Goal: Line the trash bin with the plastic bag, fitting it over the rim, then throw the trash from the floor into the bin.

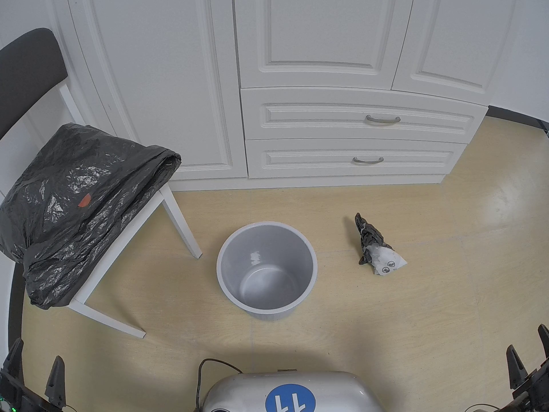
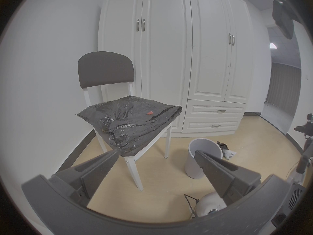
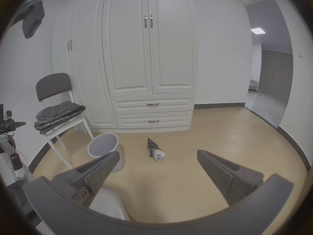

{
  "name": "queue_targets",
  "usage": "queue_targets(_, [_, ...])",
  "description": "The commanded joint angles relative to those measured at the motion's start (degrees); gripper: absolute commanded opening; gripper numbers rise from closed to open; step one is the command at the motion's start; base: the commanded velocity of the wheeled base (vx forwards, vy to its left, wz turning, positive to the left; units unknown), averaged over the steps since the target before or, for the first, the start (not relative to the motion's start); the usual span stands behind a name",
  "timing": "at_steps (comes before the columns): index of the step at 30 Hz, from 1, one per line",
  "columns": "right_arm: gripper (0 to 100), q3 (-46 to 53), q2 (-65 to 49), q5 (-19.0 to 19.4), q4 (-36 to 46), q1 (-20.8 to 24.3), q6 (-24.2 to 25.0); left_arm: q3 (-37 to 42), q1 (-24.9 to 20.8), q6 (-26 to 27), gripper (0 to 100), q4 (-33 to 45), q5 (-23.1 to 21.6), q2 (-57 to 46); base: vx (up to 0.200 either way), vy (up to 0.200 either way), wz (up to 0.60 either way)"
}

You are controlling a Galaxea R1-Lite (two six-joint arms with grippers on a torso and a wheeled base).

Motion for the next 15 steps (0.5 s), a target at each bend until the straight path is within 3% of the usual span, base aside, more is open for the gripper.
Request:
queue_targets(1, [100, 1.0, -0.8, -0.1, 0.0, 0.0, 0.0, 1.0, 0.0, 0.0, 100, 0.0, 0.0, -0.9, 0.0, 0.0, 0.0])
queue_targets(15, [100, 1.0, -0.9, 0.0, 0.0, 0.0, 0.0, 1.0, 0.0, 0.0, 100, 0.0, 0.0, -0.9, 0.0, 0.0, 0.0])
